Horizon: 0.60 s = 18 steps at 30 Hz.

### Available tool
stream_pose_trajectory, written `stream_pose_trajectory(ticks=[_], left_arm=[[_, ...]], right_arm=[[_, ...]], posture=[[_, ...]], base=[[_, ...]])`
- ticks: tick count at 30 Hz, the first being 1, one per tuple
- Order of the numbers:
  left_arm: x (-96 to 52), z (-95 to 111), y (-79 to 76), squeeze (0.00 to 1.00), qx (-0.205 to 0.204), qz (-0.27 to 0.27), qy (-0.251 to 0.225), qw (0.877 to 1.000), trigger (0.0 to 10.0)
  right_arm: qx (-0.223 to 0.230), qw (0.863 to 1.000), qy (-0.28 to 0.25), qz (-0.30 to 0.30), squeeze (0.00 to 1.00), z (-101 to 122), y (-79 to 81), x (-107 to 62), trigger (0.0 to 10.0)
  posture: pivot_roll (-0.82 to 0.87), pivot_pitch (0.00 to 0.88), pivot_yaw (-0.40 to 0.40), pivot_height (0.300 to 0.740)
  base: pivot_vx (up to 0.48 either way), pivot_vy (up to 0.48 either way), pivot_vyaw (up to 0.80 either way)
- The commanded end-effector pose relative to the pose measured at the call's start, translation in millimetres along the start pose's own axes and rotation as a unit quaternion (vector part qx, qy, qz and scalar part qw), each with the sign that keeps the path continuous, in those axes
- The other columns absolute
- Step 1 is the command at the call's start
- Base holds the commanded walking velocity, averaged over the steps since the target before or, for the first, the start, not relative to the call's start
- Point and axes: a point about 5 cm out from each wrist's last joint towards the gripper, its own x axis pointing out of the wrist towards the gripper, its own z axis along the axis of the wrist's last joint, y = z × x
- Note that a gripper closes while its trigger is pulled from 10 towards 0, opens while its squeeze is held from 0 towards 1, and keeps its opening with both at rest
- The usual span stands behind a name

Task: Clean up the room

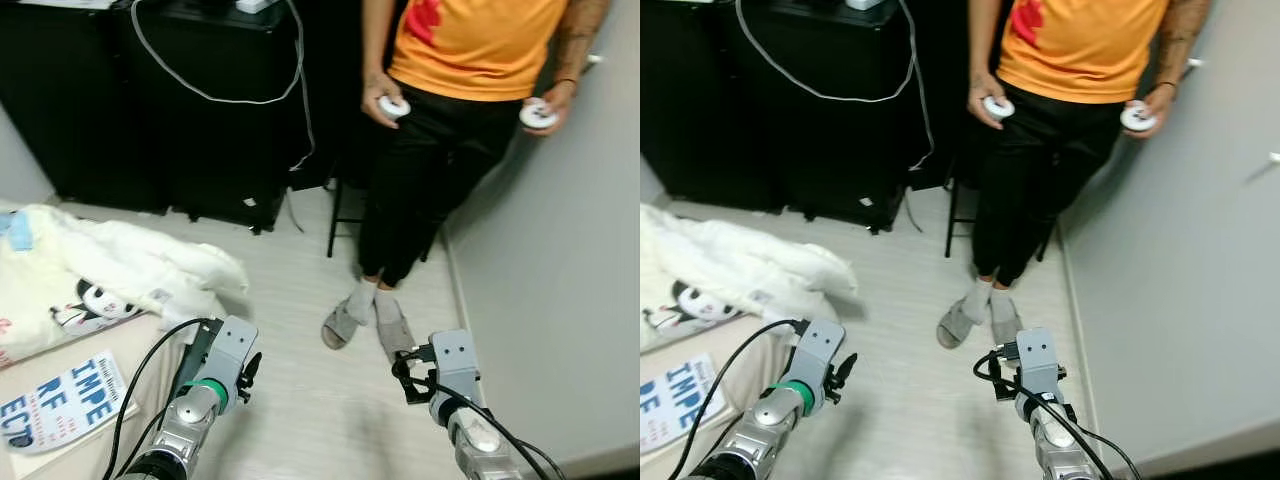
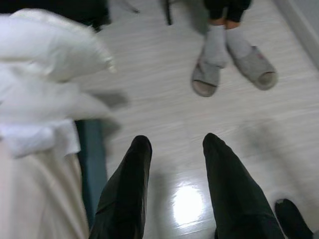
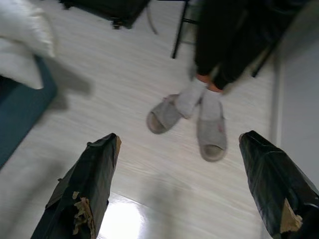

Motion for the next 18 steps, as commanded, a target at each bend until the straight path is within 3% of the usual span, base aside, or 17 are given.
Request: stream_pose_trajectory(ticks=[1,18], left_arm=[[-0.8,-3.7,-4.0,0.00,0.001,-0.004,0.010,1.000,10.0],[1.0,-0.5,-7.9,0.00,0.003,-0.007,0.005,1.000,10.0]], right_arm=[[-0.001,1.000,0.011,0.000,0.00,-6.1,0.1,-3.3,10.0],[-0.005,1.000,0.015,0.002,0.00,-7.4,2.3,-3.5,10.0]], posture=[[0.03,0.069,-0.027,0.740],[0.03,0.073,-0.026,0.740]], base=[[0.000,0.000,0.73],[0.000,0.000,0.71]])
